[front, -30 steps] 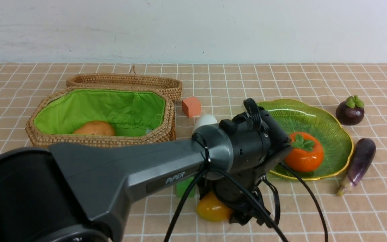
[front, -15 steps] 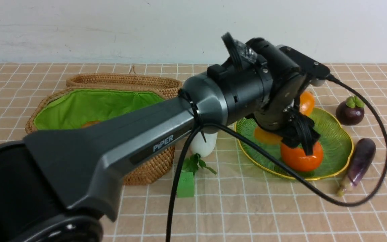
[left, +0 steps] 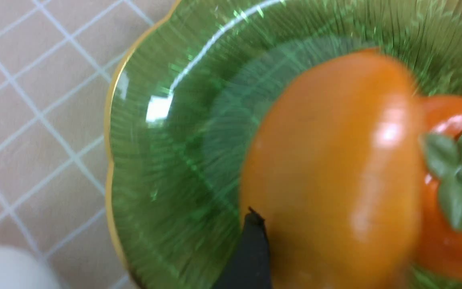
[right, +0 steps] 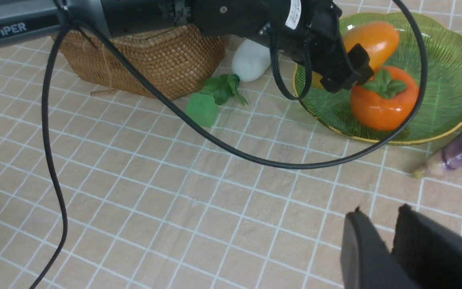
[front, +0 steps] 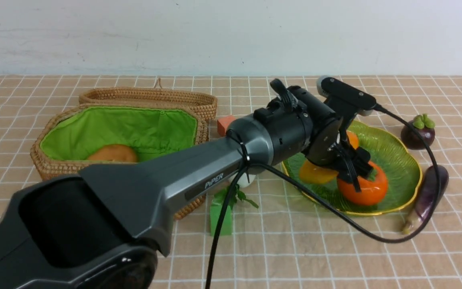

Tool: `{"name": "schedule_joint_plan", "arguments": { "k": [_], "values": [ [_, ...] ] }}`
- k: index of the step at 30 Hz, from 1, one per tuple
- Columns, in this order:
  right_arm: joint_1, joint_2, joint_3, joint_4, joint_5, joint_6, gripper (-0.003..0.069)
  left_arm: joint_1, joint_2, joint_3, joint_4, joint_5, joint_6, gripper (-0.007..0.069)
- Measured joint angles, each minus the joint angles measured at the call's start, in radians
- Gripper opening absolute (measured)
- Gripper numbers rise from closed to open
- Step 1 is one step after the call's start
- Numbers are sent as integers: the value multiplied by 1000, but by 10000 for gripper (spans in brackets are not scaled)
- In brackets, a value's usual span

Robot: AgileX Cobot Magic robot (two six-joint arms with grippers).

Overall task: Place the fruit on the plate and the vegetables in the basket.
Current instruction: Grab a bell pepper with your left arm and place it on the plate on the right, then take a daikon with your left arm and place it on the basket on the left.

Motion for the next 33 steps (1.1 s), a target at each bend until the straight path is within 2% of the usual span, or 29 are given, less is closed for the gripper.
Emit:
{"name": "schedule_joint_plan", "arguments": {
  "k": [5,7,10,12,17,20,25,33],
  "values": [
    [0,0,0,0,-1,0,137,0,-104,-2,-66,196,0,623],
    [0,0,0,0,-1,0,137,0,-154,-7,-63,314,0,569],
    [0,0,0,0,-9,0,139,11,-173,-13,-34,419,0,499],
    [0,0,0,0,-14,0,139,30,-158,-13,-24,456,-3,478],
    [0,0,0,0,-22,0,139,96,-68,-11,22,429,-39,470],
    [0,0,0,4,-22,0,139,122,-20,-11,98,389,-69,477],
    [0,0,0,7,-22,0,139,129,19,-11,225,331,-148,480],
    [0,0,0,7,-22,0,141,129,69,-11,287,280,-188,484]
  ]
}}
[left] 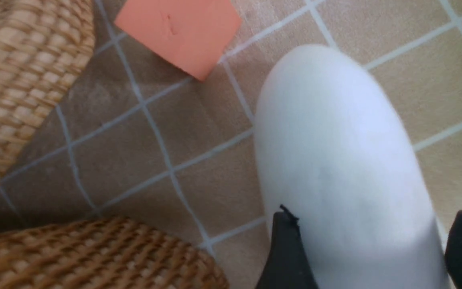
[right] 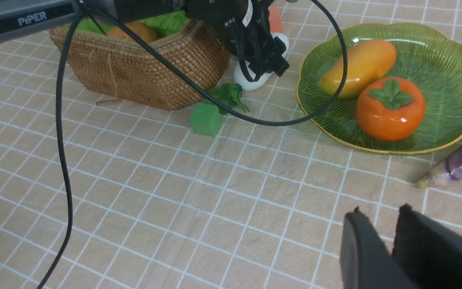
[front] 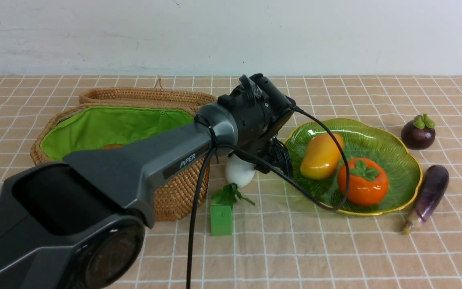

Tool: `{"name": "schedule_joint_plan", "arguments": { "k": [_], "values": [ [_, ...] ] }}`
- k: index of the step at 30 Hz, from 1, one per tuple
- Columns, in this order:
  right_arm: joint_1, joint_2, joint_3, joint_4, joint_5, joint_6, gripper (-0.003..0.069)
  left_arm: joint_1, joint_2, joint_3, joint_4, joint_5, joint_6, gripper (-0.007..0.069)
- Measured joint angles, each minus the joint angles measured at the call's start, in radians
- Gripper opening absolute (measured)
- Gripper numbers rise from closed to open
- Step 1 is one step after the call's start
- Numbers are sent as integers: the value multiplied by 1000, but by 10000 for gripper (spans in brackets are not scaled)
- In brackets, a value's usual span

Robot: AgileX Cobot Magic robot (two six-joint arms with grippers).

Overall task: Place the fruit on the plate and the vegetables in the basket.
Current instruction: Take a daikon with your left arm and place it on the basket on the left.

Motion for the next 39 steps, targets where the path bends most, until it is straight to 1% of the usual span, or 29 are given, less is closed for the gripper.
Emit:
{"name": "schedule_joint_plan", "arguments": {
  "k": [5,9,18,25,29,30,36,39],
  "values": [
    [0,0,0,0,0,-1,141,0,10,-3,17,-5,-12,487],
    [0,0,0,-4,0,-18,141,0,11,-4,7,-1,-18,456],
    [0,0,0,-4,0,-23,141,2,11,-12,-13,21,-18,456],
    [0,0,0,-4,-1,-26,141,-9,21,-78,-54,150,-18,456],
    [0,0,0,-4,-9,-26,141,-19,26,-109,-83,181,-18,454],
    [0,0,0,-4,-9,-27,141,-21,26,-113,-90,183,-18,461],
    [0,0,0,-4,-9,-27,141,-22,26,-116,-97,186,-19,636],
    [0,0,0,-4,-9,-27,141,-22,28,-116,-98,180,-20,662]
  ]
}}
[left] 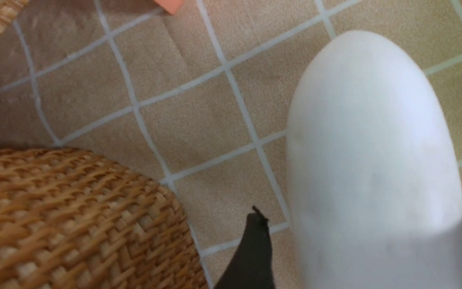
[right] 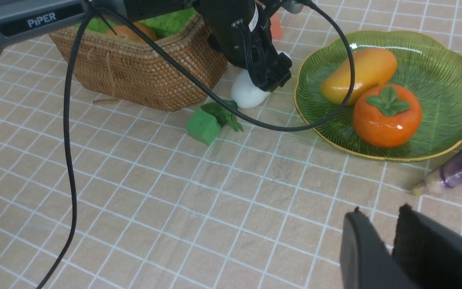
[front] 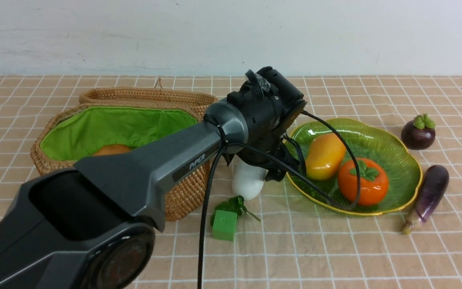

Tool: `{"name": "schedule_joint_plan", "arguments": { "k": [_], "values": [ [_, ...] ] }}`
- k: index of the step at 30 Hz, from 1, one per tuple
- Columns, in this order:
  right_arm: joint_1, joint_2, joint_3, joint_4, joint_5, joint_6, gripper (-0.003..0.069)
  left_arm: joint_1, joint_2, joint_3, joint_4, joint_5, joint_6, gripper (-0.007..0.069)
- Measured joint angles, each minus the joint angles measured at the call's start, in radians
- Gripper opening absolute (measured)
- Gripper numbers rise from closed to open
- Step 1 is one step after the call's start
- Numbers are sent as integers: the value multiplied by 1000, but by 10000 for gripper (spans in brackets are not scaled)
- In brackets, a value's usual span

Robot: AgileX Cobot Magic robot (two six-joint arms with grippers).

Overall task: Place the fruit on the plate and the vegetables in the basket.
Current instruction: Take a daikon with your left arm and place it on the basket on the left.

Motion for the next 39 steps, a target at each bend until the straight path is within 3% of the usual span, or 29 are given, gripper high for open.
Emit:
{"name": "schedule_joint_plan", "arguments": {
  "k": [6,10,19,24,32,36,39],
  "values": [
    [0,0,0,0,0,-1,142,0,29,0,-1,-16,-2,602],
    [0,0,0,0,1,-1,142,0,51,-3,2,-11,-2,521],
    [0,0,0,0,1,-2,142,1,27,-4,-3,11,-2,518],
    [0,0,0,0,1,-19,142,-9,-108,-3,-3,51,34,518],
    [0,0,0,1,-76,-23,142,-75,-461,30,-28,129,289,518],
    [0,0,0,0,-98,-28,142,-31,-608,163,-25,129,439,518],
    [0,0,0,0,-98,-38,142,73,-709,333,-25,129,586,518]
  ]
}}
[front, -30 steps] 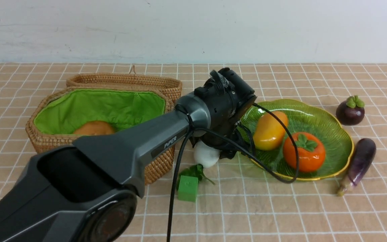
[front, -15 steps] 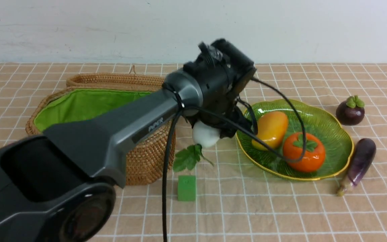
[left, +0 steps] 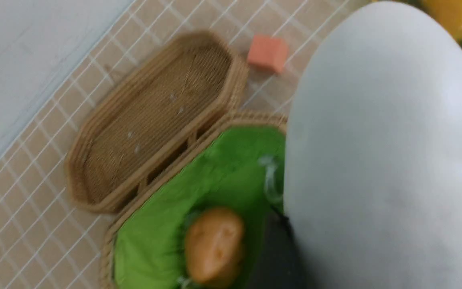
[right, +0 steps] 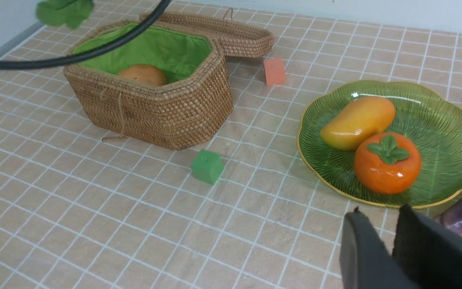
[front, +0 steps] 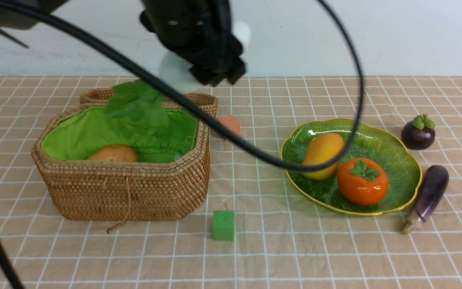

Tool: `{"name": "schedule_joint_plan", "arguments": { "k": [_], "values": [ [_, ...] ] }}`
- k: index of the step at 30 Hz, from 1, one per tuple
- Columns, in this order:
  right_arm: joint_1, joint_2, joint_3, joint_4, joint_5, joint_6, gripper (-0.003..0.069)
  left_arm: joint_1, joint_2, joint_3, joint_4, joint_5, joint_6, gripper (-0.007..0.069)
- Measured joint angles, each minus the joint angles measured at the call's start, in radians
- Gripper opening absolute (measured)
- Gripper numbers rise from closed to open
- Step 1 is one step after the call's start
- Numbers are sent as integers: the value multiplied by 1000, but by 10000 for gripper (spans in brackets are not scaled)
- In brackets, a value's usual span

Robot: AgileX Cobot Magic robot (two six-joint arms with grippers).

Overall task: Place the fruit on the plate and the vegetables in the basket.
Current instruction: Take a daikon with your left arm and place it on the basket on the left, then grab an eggplant with your right arm and place it in the basket on the left.

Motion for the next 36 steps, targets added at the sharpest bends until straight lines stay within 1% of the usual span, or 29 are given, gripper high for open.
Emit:
{"name": "schedule_joint_plan", "arguments": {
  "k": [1,2,3,4,5,6,7,8,11,12,14,15,16,17,19,22,24,26,27,29,30,31,32,33,34,35,36],
  "values": [
    [0,0,0,0,0,-5,142,22,-5,30,0,0,33,518],
    [0,0,0,0,0,-15,142,72,-17,97,0,-1,116,518],
    [0,0,0,2,0,-22,142,99,-17,133,1,-14,164,518],
    [0,0,0,4,0,-24,142,106,-17,142,1,-18,176,518],
    [0,0,0,10,0,-36,142,157,-7,207,2,-87,257,518],
    [0,0,0,14,0,-38,142,177,2,242,4,-134,294,518],
    [0,0,0,14,0,-40,142,177,4,248,5,-134,300,518],
    [0,0,0,19,0,-41,142,199,21,292,9,-221,330,518],
    [0,0,0,21,-1,-41,142,207,51,319,10,-331,323,518],
    [0,0,0,22,-1,-41,142,207,53,319,10,-335,323,518],
    [0,0,0,33,-2,-41,142,207,67,320,9,-372,296,559],
    [0,0,0,35,-2,-41,142,207,68,320,9,-373,291,574],
    [0,0,0,48,-3,-41,142,207,68,320,9,-377,272,624],
    [0,1,0,56,-2,-41,142,207,68,320,10,-375,255,650],
    [0,10,0,69,-2,-41,142,207,63,320,14,-354,217,664],
    [0,26,0,77,-2,-41,142,204,50,321,4,-320,180,657],
    [0,59,0,84,-2,-41,142,180,18,322,-20,-258,111,607],
    [0,92,0,93,-3,-41,142,152,-21,323,-27,-248,46,529],
    [0,113,0,96,-5,-41,142,123,-53,323,-28,-253,-9,456],
    [0,146,0,97,-7,-41,142,90,-91,323,-32,-262,-71,365],
    [0,188,0,97,-8,-41,144,39,-156,323,-40,-265,-179,211],
    [0,193,0,97,-8,-41,144,33,-156,323,-42,-265,-179,211],
    [0,233,0,97,-10,-41,146,-5,-210,326,-57,-264,-268,80],
    [0,262,0,97,-15,-41,147,-31,-251,335,-67,-263,-312,22],
    [0,304,0,94,-23,-41,148,-60,-311,357,-79,-264,-354,-14],
    [0,304,0,93,-24,-41,148,-65,-320,362,-79,-264,-359,-13],
    [0,368,0,74,-35,-25,148,-105,-402,423,-92,-275,-405,-13]
  ]
}}
